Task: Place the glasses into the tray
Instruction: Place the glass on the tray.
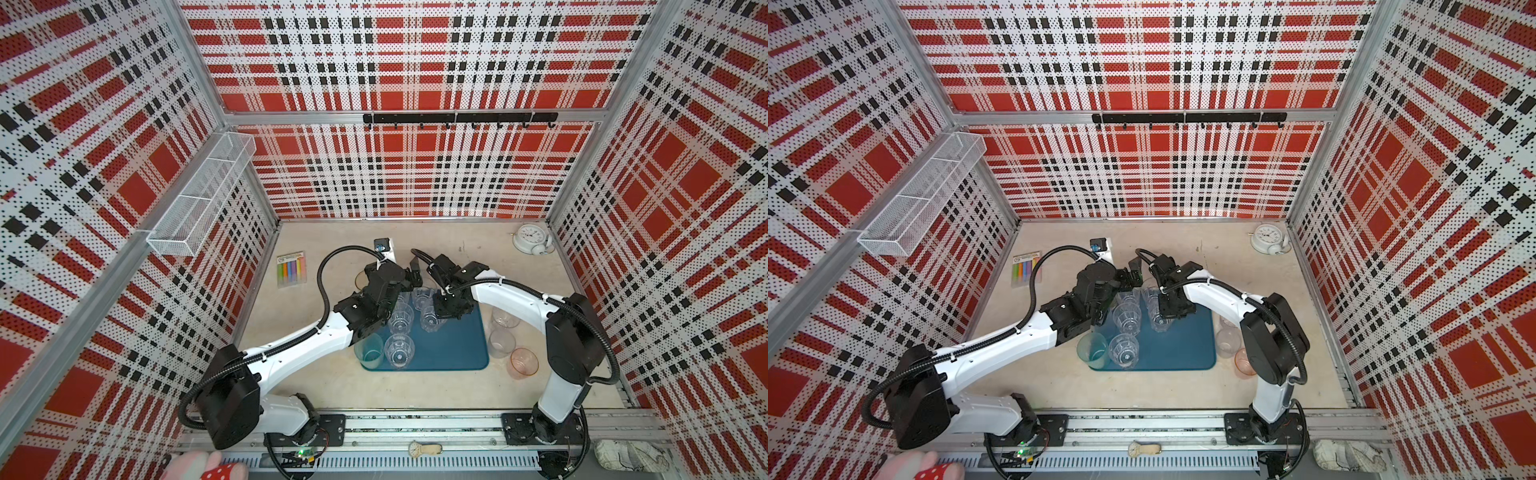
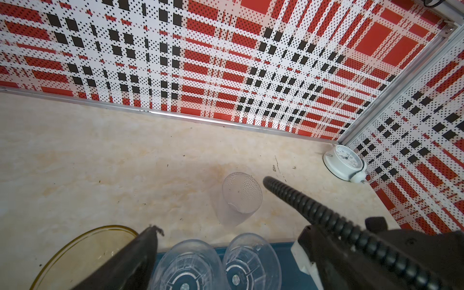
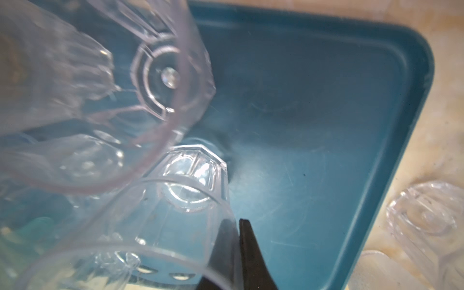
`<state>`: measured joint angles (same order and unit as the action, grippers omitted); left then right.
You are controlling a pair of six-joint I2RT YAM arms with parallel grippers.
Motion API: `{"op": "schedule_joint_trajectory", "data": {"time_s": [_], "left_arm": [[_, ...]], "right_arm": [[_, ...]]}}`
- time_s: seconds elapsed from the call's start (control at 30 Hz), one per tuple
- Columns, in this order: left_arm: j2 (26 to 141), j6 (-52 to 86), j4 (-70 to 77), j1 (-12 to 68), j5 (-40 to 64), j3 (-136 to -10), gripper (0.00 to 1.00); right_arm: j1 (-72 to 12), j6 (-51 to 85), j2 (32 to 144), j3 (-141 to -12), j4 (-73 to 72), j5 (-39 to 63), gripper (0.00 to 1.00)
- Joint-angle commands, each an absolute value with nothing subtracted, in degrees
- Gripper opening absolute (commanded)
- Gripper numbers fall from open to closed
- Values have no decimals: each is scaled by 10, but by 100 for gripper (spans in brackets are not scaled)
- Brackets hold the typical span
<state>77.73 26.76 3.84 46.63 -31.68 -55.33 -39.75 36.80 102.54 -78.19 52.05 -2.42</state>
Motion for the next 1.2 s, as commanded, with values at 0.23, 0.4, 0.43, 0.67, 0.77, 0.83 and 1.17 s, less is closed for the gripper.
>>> {"op": "schedule_joint_trajectory", "data": {"time_s": [0.23,0.4,0.43,0.67,0.77,0.83,1.17], "left_arm": [[771,270,47,464,-315,-539,98],[769,270,48,464,-314,-538,98],[769,270,49,464,-315,-538,98],[769,270,49,464,-312,-539,98],[766,270,49,464,-313,-539,98],[766,270,48,464,-314,-538,98],[780,269,48,467,-300,-553,98]], "right_arm": [[-408,388,1049,-809,491,-1,16],[-412,392,1047,-810,496,-3,17],[-413,394,1046,-810,496,-2,17],[-415,402,1040,-805,486,14,18],[-415,401,1032,-808,489,14,21],[-415,396,1025,-817,498,9,26],[-382,381,954,-816,524,-6,39]]}}
